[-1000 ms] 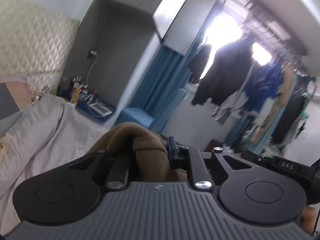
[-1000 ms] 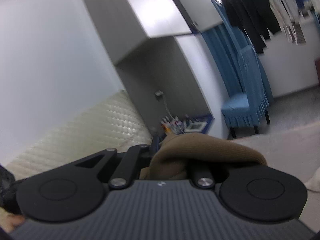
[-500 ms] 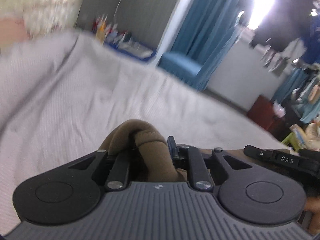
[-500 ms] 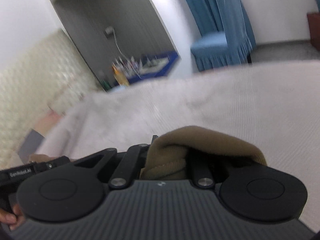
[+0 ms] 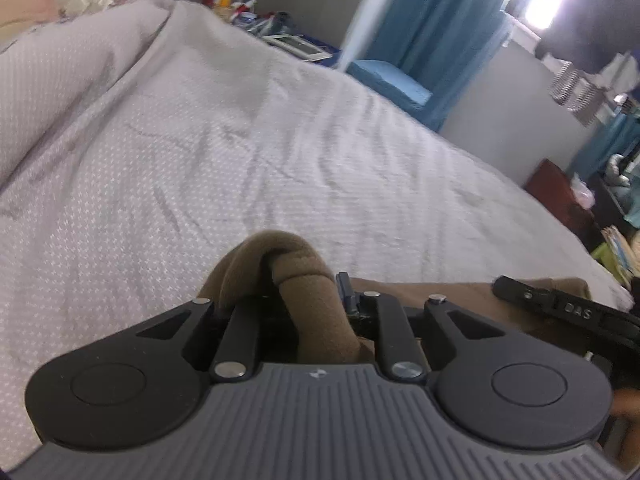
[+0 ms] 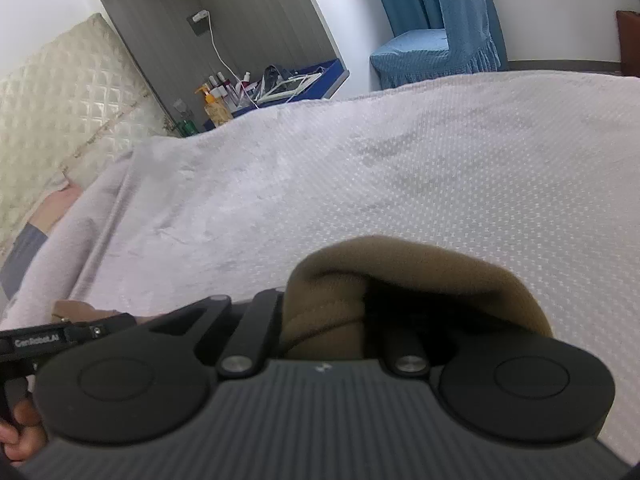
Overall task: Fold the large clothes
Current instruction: 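Lower the hoodie onto the bed with both grippers and open them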
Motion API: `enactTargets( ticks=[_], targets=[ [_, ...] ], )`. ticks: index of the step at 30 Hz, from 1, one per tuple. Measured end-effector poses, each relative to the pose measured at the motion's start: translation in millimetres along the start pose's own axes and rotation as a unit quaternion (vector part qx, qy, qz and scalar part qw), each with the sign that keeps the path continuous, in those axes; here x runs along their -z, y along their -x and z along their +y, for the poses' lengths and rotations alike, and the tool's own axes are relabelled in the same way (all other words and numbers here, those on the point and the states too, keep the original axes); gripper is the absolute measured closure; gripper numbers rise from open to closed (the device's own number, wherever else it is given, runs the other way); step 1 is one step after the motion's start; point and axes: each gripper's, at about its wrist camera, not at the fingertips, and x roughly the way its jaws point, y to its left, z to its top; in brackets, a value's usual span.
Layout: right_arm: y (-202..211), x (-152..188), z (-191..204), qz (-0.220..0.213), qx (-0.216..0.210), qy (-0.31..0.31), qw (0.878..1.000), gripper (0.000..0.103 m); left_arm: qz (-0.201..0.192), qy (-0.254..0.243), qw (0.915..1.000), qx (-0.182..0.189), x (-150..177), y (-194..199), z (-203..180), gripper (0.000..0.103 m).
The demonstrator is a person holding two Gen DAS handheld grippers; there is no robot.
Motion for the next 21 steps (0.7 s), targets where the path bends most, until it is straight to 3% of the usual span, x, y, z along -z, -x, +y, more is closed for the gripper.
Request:
enactTargets(
  ticks=[1,2,3,5,7,15,21],
  targets=[
    [4.6,-1.4,2.3,0.003,0.002,-0.002,1.0,0.081,0.004,0.0,0.9999,0.014,-2.0,8.1,-1.6,0.062],
    [11.1,-3.4,4.3,0.006,0.005,-0.01,1.0,0.08,0.013,0.001,0.9993,0.036,-4.1,15.0,-1.5,0.036],
    [18.1,-5.8,5.0,0.009,0.005,-0.021,1.0,0.076,0.013,0.004,0.9979,0.064,-4.4,24.6,-1.7,0.025],
    [33.0,-8.2,8.9,0.01,0.006,-0.029,1.0,0.059,-0.013,0.008,0.9976,0.067,-0.4,50.7,-3.1,0.024],
    [49.6,-5.8,15.4,0.001,0.005,-0.023,1.0,0.019,-0.013,0.011,0.9977,0.066,2.2,71.5,-5.1,0.024],
    [154.4,21.7,45.1,-0.023,-0.005,0.004,1.0,0.019,-0.048,-0.004,0.9978,0.047,33.7,186.5,-22.1,0.024],
    [247.1,63.9,70.7,-0.052,-0.009,0.049,0.997,0.019,-0.086,-0.023,0.9956,0.03,94.5,315.4,-45.2,0.024]
  ],
)
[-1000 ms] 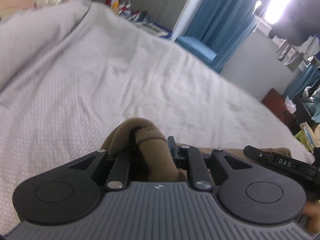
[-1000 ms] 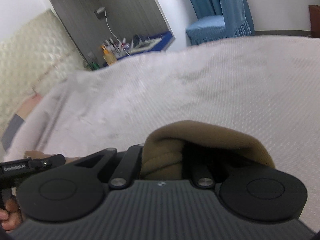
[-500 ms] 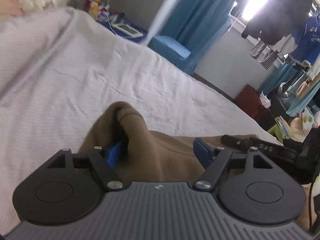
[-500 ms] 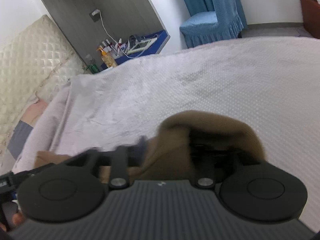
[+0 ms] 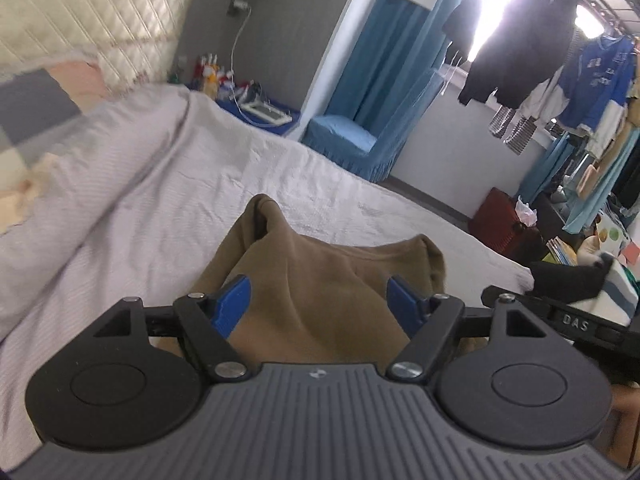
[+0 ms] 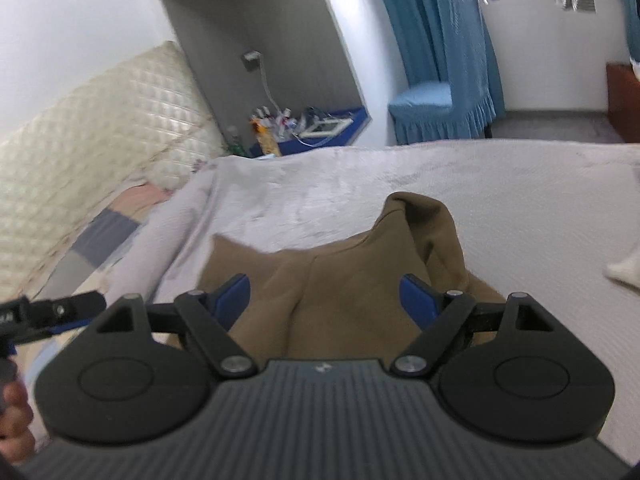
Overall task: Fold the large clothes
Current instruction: 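Lower the hoodie onto the bed with both grippers and open them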
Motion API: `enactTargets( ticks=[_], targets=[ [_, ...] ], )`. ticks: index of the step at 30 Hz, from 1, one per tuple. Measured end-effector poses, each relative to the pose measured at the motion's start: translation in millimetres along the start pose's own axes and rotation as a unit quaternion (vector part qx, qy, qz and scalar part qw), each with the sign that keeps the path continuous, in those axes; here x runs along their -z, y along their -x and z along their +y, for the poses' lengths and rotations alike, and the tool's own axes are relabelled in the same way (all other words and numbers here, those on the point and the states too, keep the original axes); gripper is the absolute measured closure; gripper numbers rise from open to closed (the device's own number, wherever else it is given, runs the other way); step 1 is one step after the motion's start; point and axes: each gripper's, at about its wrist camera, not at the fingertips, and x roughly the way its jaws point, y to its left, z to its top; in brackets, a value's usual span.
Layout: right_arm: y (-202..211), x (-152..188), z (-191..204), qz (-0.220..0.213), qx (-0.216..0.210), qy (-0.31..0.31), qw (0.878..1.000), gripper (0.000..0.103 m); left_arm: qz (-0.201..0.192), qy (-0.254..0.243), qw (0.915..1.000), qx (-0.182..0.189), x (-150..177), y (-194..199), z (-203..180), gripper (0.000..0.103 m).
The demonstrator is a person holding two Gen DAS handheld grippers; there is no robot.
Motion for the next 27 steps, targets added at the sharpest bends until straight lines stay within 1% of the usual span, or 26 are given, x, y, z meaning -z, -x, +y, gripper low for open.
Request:
enactTargets(
  ticks=[4,7,10,13,16,20,22,25,27],
  targets=[
    [61.2,28.0,22.3,-0.014,-0.01,0.034,0.999,0.019,-0.018,-0.012,0.9998,-0.005,33.0,75.6,-14.7,0.024],
    [99.5,44.0,35.9,-0.024,-0.02,0.053,0.998,0.019,-0.029,-0.025,0.9992,-0.007,57.9,125.4,-28.8,0.024],
    [133.1,58.6,45.2,-0.033,-0.029,0.058,0.997,0.019,-0.037,-0.039,0.9985,-0.008,81.7,161.2,-42.1,0.024],
    [155.0,75.0,49.2,-0.032,-0.036,0.058,0.997,0.019,-0.044,-0.051,0.9977,-0.008,109.4,186.9,-54.0,0.024],
    [170.2,94.7,51.9,-0.034,-0.034,0.07,0.996,0.019,-0.036,-0.039,0.9986,0.005,135.7,199.1,-59.1,0.024],
    [184.4,128.8,51.7,-0.023,-0.036,0.065,0.997,0.019,-0.03,-0.051,0.9982,0.009,174.8,205.2,-70.7,0.025],
    [186.3,140.5,51.0,-0.012,-0.034,0.066,0.997,0.019,-0.025,-0.053,0.9982,0.012,190.2,199.4,-74.1,0.025],
    [189.1,150.9,51.5,-0.003,-0.037,0.068,0.997,0.019,-0.007,-0.043,0.9989,0.019,207.0,183.1,-72.7,0.027],
    [185.1,154.5,48.6,0.001,-0.037,0.06,0.998,0.019,0.007,-0.043,0.9989,0.018,213.5,171.0,-70.4,0.033]
  ],
)
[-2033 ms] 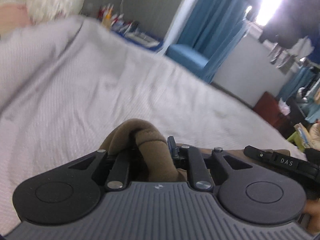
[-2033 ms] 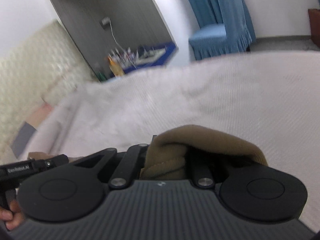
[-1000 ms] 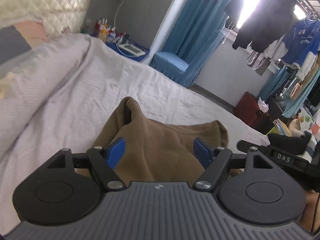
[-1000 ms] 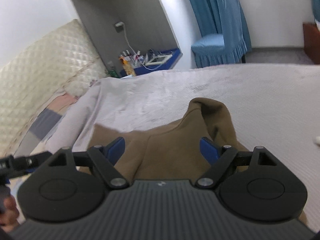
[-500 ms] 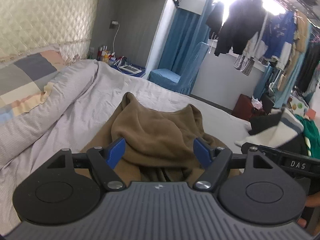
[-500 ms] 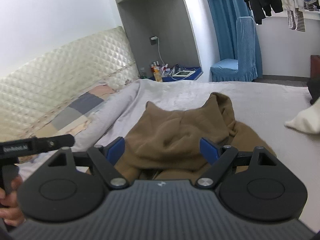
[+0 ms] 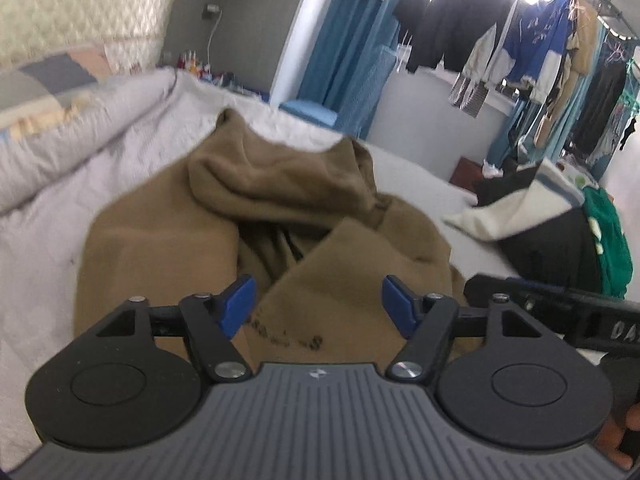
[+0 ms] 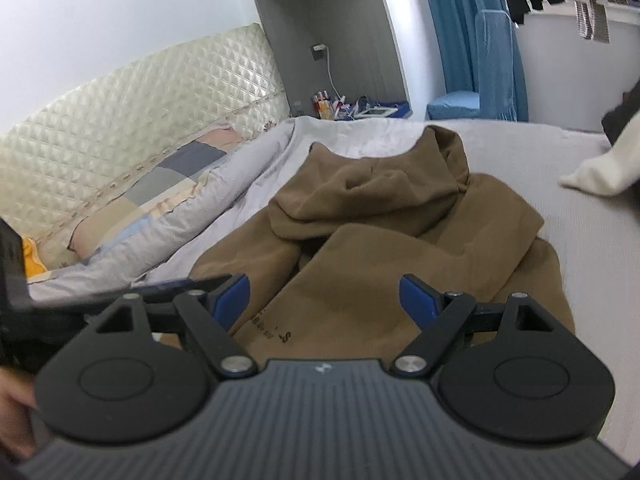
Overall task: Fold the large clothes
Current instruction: 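Lower the hoodie onto the bed with both grippers and open them, then close the left gripper on the hoodie body while the right tool withdraws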
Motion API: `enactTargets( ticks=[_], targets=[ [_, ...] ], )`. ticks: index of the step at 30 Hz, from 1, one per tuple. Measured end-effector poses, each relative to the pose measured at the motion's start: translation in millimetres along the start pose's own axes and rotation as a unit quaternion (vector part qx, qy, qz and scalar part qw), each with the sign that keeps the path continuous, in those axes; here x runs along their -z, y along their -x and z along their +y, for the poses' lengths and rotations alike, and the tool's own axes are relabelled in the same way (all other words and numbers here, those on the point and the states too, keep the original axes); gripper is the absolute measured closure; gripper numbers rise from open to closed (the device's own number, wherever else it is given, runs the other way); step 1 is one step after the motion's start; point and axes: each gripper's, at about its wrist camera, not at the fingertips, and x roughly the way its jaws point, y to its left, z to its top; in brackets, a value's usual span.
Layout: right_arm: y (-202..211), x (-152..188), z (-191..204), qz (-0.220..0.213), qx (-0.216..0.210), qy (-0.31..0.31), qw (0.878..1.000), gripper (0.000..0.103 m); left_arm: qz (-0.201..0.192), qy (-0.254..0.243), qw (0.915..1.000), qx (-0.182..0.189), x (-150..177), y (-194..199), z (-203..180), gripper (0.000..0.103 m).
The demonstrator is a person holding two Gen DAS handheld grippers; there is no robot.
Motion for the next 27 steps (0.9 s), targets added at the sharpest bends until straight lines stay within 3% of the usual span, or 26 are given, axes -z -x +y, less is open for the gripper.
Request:
enactTargets(
  ticks=[4,9,12,17,23,27],
  targets=[
    [-14.2,13.9,-7.3,0.018,0.001,-0.018,1.0,0.019,0.016,0.0,0.9998,-0.01,2.8,-20.4,10.3,0.048],
    [-33.8,27.0,-5.8,0.054,-0.007,-0.008,0.998,0.02,0.047,0.035,0.998,-0.024,5.1,-43.0,40.2,0.076],
    [-41.2,29.7,3.8,0.064,-0.032,0.01,0.997,0.02,0.052,0.07,0.9957,-0.029,5.3,-47.1,58.3,0.083],
    [-57.2,39.8,20.4,0.096,-0.068,0.04,0.992,0.02,0.05,0.096,0.9937,-0.027,5.0,-50.7,70.8,0.087],
    [-56.7,50.3,49.1,0.106,-0.117,0.12,0.98,0.02,0.055,0.105,0.9925,-0.028,6.1,-55.4,78.1,0.091],
    [-65.9,67.7,69.4,0.124,-0.086,0.208,0.966,0.02,0.054,0.125,0.9902,-0.031,5.8,-54.1,87.0,0.092]
  ],
)
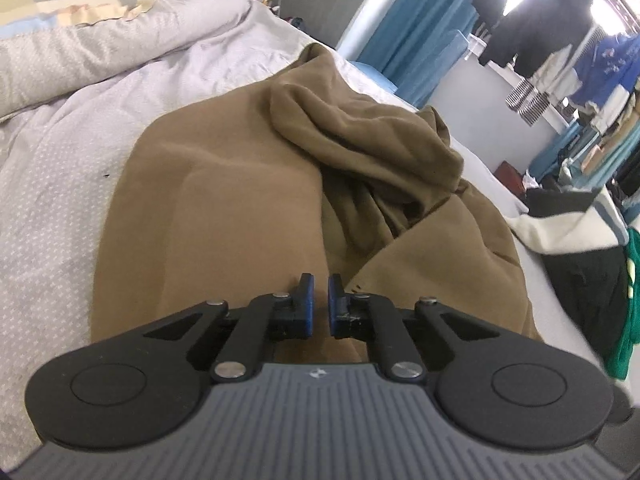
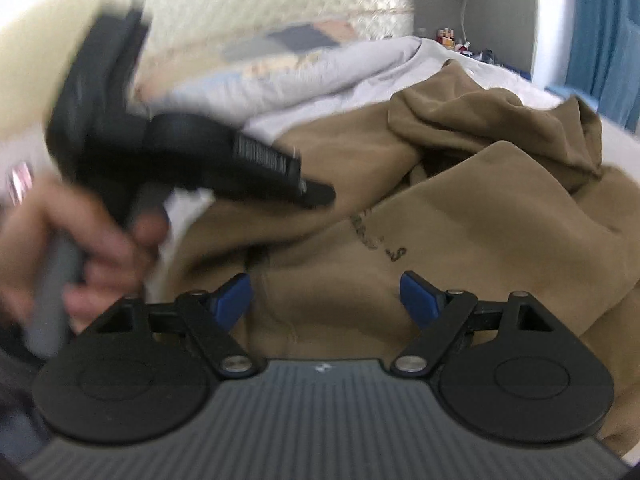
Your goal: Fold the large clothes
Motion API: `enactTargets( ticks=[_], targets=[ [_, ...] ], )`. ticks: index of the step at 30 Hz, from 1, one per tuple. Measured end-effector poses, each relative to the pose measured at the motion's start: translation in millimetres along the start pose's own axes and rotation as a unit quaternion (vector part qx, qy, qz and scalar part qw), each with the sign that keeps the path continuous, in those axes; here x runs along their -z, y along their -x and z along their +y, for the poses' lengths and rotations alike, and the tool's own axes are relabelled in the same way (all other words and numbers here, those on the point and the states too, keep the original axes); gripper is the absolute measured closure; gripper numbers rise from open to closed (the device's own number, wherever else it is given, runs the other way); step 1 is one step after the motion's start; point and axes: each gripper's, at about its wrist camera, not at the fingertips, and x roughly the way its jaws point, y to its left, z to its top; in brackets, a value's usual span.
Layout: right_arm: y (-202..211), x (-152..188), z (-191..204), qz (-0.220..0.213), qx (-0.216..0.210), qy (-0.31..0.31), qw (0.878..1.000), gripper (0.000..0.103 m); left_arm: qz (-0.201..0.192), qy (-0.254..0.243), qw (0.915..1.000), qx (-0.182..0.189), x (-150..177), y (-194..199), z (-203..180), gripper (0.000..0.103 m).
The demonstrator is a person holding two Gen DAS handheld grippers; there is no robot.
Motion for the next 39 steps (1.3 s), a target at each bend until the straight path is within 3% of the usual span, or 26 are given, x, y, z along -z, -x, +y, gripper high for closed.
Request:
enactTargets(
  ticks=[8,11,13,19,26,29,32,35,39],
  targets=[
    [-23.1,10.8,21.4,0.049,0.024,0.069,0.996,0.017,-0.005,0.029,0.9996,-0.001,-0.8,2.4,10.2,0.092],
    [-25.2,11.8,25.8,0.054,0.037,0.076,0.995,0.027,-0.011,0.034,0.9993,-0.009,-0.7,4.4,10.7,0.092],
    [-19.1,12.6,27.3,0.049,0.044,0.077,0.995,0.044,-0.016,0.038,0.999,-0.015,-0.1,7.0,11.7,0.092],
    [10.7,8.3,18.9,0.018,0.064,0.036,0.997,0.066,-0.039,0.043,0.9981,-0.019,1.3,21.8,13.3,0.092],
    [79.1,-17.3,-27.8,-0.079,0.117,-0.05,0.989,0.069,-0.054,0.056,0.9967,-0.024,2.3,31.6,17.7,0.092],
    [116.9,-34.3,-63.6,-0.136,0.154,-0.09,0.974,0.069,-0.056,0.052,0.9969,-0.022,2.1,31.7,17.0,0.092],
    [161.2,-47.8,-110.9,-0.187,0.215,-0.136,0.949,0.069,-0.058,0.048,0.997,-0.018,3.3,32.1,14.7,0.092],
    [195.7,-45.4,-164.7,-0.211,0.257,-0.2,0.922,0.069,-0.057,0.043,0.9973,-0.016,3.4,30.9,12.9,0.092],
    [206.4,-26.6,-238.1,-0.222,0.312,-0.268,0.884,0.069,-0.06,0.036,0.9973,-0.021,4.4,29.1,12.3,0.092]
  ],
)
